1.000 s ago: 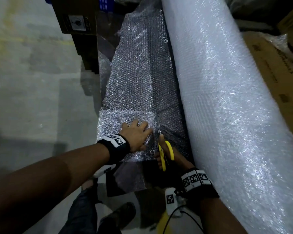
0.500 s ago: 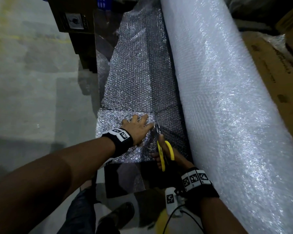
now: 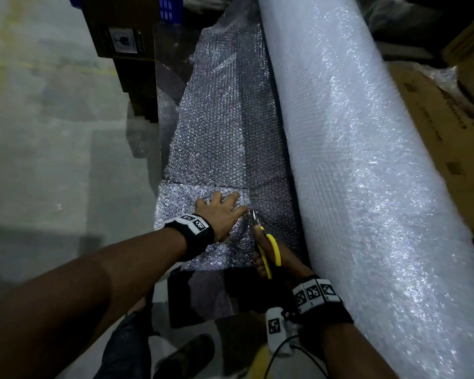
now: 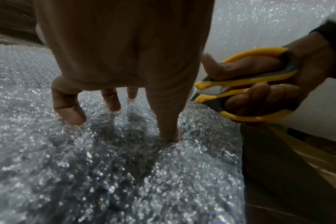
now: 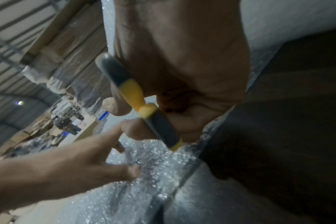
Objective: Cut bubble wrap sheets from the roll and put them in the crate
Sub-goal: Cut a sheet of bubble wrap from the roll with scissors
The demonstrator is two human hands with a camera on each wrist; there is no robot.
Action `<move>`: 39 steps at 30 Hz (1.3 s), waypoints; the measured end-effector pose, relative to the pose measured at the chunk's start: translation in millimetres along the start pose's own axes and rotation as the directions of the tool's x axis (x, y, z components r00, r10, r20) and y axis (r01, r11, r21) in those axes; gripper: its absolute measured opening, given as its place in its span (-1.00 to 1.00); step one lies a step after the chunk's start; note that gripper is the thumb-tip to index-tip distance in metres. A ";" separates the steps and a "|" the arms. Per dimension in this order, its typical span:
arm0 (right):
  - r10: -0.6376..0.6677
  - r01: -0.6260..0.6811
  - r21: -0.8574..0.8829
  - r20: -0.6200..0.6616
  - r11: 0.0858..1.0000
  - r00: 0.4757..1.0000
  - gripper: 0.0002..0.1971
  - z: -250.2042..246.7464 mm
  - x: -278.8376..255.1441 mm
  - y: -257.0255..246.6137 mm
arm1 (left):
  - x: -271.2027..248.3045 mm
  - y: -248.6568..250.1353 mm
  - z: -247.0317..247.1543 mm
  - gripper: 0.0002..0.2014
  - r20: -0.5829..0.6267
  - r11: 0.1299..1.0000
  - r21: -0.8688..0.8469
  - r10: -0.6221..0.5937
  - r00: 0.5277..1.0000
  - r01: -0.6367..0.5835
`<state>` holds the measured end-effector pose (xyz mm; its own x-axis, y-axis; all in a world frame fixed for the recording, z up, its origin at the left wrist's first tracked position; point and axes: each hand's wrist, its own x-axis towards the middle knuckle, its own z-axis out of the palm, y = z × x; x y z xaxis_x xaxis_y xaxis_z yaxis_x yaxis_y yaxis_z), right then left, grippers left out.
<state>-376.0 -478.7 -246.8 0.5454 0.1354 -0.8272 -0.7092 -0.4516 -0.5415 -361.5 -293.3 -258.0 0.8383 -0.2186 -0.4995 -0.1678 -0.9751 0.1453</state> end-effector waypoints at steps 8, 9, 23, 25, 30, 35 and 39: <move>0.110 -0.115 0.042 0.113 0.992 0.988 -0.27 -0.1 -1.8 -16.2 | 0.8 -1.2 -1.2 -0.04 0.002 1.000 -0.022 0.001 1.000 -0.001; 0.085 -0.090 0.032 0.117 0.995 0.989 -0.30 -1.6 -0.8 -14.9 | 0.8 -1.4 -1.6 -0.03 0.006 1.000 -0.023 0.001 1.000 -0.001; 0.185 -0.193 0.056 0.122 0.980 0.975 -0.21 -3.4 1.6 -12.9 | 0.8 -1.8 -4.5 -0.01 0.002 1.000 -0.014 0.018 1.000 -0.018; 0.170 -0.175 0.044 0.086 0.984 0.982 -0.19 -2.8 1.0 -13.3 | -3.2 -1.1 -2.7 -0.05 -0.031 1.000 0.008 0.029 0.999 -0.029; 0.153 -0.157 0.050 0.063 0.986 0.986 -0.20 -3.0 -0.1 -9.9 | -27.6 7.0 5.0 -0.31 -0.184 0.980 0.149 0.155 0.971 -0.128; 0.112 -0.118 0.056 0.097 0.991 0.989 -0.22 -3.5 -6.5 -7.6 | -55.0 12.5 27.8 -0.43 -0.175 0.887 0.323 0.400 0.900 -0.331; 0.079 -0.084 0.055 0.090 0.995 0.993 -0.26 -1.1 -7.6 -8.8 | -54.6 17.8 27.7 -0.56 -0.144 0.886 0.329 0.390 0.909 -0.328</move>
<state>-373.4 -476.8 -235.5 0.4453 0.1786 -0.8774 -0.7760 -0.4119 -0.4777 -424.6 -299.8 -251.8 0.7718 -0.5737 -0.2742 -0.5940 -0.8044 0.0112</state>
